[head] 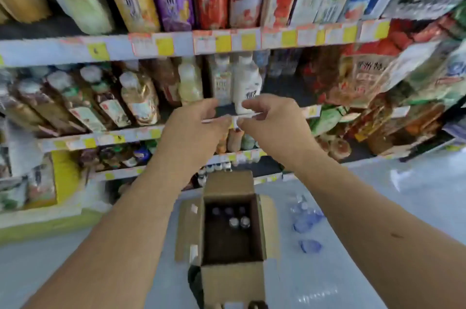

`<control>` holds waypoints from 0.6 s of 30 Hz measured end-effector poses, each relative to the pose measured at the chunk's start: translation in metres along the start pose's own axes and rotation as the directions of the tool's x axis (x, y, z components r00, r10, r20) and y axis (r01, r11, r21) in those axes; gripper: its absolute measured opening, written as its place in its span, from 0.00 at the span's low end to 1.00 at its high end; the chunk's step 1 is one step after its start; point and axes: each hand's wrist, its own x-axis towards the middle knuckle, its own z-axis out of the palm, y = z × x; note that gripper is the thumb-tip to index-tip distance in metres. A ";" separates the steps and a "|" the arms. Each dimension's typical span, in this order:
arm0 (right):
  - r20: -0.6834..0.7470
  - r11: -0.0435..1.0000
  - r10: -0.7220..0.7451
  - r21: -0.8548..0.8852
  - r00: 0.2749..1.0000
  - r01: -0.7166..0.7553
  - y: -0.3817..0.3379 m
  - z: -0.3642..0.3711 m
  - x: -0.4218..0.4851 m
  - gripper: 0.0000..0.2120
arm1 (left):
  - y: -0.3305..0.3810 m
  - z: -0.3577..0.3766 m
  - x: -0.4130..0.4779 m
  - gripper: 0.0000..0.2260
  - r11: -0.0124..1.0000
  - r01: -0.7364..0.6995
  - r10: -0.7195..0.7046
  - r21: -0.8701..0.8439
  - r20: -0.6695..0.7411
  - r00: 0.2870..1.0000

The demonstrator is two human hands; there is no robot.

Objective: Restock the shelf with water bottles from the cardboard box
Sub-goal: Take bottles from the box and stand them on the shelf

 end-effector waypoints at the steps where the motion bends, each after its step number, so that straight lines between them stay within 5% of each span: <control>1: 0.024 0.999 0.037 -0.008 0.999 -0.037 0.021 0.016 -0.004 0.16 | -0.022 0.013 -0.003 0.21 0.999 0.047 -0.047 -0.008 0.017 0.999; 9: 0.167 0.942 0.328 -0.134 0.930 -0.308 0.172 0.144 -0.028 0.12 | -0.202 0.093 0.002 0.20 0.960 0.271 -0.278 0.063 0.150 0.949; 18: 0.226 0.870 0.467 -0.291 0.855 -0.398 0.331 0.291 -0.028 0.12 | -0.381 0.161 -0.002 0.21 0.878 0.471 -0.477 0.081 0.224 0.850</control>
